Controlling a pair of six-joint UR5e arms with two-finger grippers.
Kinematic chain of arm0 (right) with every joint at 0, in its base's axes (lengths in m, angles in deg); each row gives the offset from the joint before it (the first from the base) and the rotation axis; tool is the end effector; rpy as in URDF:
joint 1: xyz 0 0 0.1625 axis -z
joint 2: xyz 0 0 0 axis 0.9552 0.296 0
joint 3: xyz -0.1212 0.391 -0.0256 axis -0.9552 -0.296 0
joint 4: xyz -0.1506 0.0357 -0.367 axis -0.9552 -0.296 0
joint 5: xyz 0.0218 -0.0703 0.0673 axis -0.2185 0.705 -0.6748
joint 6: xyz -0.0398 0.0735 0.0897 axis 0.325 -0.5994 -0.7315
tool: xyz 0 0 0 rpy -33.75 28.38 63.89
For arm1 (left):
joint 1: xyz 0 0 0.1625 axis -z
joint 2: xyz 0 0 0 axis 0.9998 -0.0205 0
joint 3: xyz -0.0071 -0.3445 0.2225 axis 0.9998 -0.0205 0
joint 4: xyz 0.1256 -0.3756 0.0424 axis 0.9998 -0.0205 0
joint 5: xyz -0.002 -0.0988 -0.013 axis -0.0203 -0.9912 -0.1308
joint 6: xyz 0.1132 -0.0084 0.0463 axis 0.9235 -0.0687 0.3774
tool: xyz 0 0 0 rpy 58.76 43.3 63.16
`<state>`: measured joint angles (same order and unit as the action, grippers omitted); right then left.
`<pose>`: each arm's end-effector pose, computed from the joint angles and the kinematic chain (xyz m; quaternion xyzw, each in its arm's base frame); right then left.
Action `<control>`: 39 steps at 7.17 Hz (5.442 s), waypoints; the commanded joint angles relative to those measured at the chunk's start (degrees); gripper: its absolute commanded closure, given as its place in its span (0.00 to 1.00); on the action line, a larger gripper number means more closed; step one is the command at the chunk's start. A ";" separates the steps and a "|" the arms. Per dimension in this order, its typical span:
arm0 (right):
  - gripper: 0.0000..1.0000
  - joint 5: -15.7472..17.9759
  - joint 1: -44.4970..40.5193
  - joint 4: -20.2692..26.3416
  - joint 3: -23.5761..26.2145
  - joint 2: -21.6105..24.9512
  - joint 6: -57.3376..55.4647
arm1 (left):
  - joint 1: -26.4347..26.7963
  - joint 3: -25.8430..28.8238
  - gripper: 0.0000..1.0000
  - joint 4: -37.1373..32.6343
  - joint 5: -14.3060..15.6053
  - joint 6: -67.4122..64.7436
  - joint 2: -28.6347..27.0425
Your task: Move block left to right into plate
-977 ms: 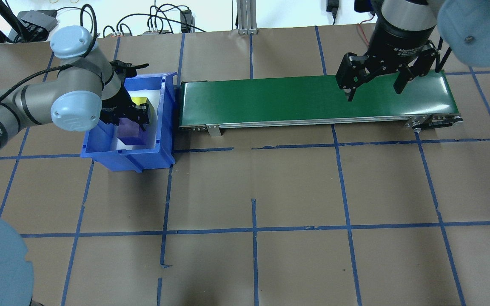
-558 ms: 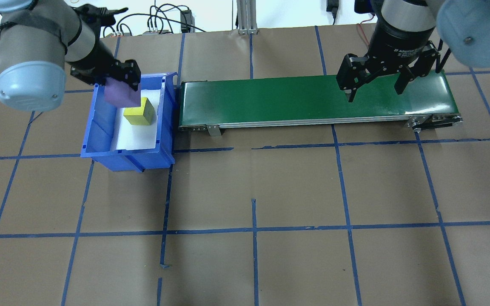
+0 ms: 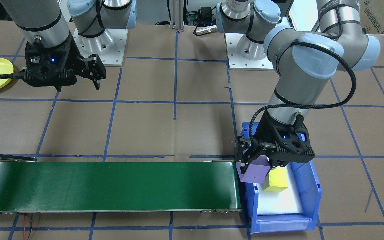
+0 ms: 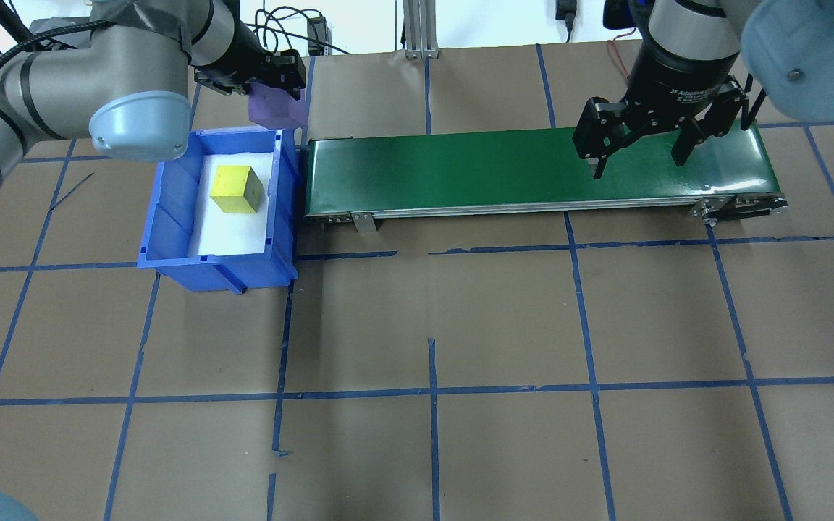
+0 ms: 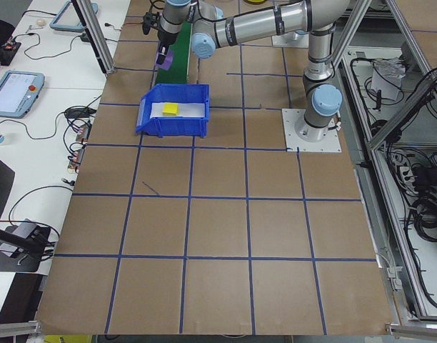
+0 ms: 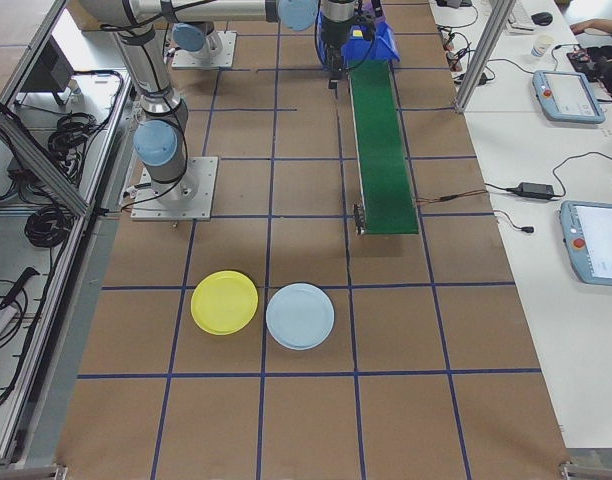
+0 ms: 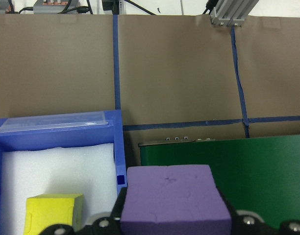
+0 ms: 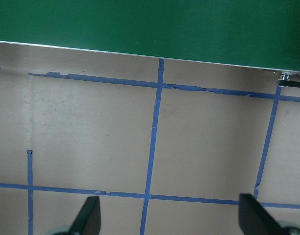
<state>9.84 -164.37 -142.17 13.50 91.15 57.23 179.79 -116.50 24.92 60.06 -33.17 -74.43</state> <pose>0.1420 -0.4830 0.4437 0.0557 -0.9980 -0.0233 0.0185 -0.1597 -0.6147 0.3652 -0.0285 -0.9800 0.1861 0.0649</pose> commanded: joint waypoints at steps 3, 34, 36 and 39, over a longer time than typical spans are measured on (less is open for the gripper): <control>0.00 0.00 -0.08 -0.01 0.16 0.13 0.00 | 5.45 -0.92 0.61 -1.04 1.33 -4.45 -5.56; 0.00 -25.13 31.02 -7.45 6.40 -6.00 34.71 | -11.51 -5.23 0.71 -0.69 3.17 12.25 -9.90; 0.00 -30.22 35.58 -8.35 6.66 -8.47 39.59 | -11.33 -3.39 0.72 -10.18 3.44 11.90 1.04; 0.00 -34.27 35.86 -10.80 7.10 -10.32 43.68 | -3.29 5.56 0.72 -14.32 2.82 8.59 4.46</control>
<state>-23.42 -128.65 -151.31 20.50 81.68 100.02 172.20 -114.25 11.08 63.12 -22.29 -70.26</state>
